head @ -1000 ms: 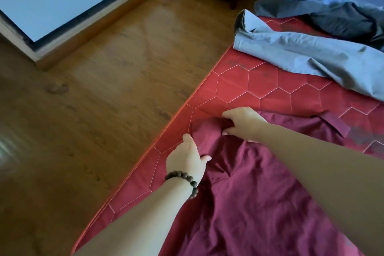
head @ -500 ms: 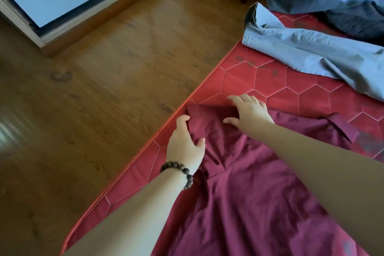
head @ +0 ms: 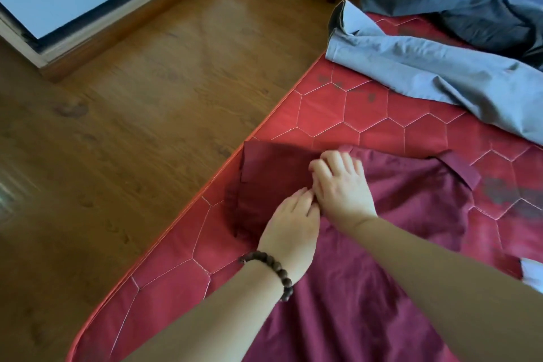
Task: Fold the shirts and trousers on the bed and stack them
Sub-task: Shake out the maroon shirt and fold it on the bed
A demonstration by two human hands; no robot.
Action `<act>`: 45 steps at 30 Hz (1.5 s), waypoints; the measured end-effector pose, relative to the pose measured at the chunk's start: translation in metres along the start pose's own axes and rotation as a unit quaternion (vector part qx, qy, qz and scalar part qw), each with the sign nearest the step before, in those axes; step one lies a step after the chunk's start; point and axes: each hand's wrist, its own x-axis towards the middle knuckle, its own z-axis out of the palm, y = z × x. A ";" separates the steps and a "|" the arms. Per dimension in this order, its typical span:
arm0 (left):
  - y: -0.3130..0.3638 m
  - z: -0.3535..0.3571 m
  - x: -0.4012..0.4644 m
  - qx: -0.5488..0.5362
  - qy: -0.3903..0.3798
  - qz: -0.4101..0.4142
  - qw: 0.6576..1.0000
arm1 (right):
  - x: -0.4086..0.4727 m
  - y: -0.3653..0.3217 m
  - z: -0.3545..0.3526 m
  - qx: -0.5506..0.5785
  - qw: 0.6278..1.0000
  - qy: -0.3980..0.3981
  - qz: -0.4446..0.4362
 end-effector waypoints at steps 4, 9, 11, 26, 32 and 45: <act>-0.002 0.024 -0.003 0.095 -0.127 -0.065 0.985 | -0.028 0.025 0.007 0.026 0.993 -0.116 -0.003; 0.012 0.023 -0.001 0.118 -0.108 -0.094 0.983 | -0.034 0.090 0.006 -0.042 0.973 -0.185 0.129; 0.019 0.019 0.016 0.120 -0.061 -0.086 0.987 | -0.038 0.114 -0.005 -0.040 0.975 -0.118 0.183; -0.019 0.029 0.120 0.195 0.024 0.038 0.980 | -0.054 0.187 -0.027 0.096 0.828 -0.055 0.549; -0.016 0.019 0.117 0.211 0.029 0.065 0.975 | -0.051 0.167 -0.029 0.033 0.862 -0.013 0.506; -0.022 0.025 0.170 0.193 0.071 0.096 0.974 | -0.021 0.201 -0.035 0.101 0.878 0.063 0.464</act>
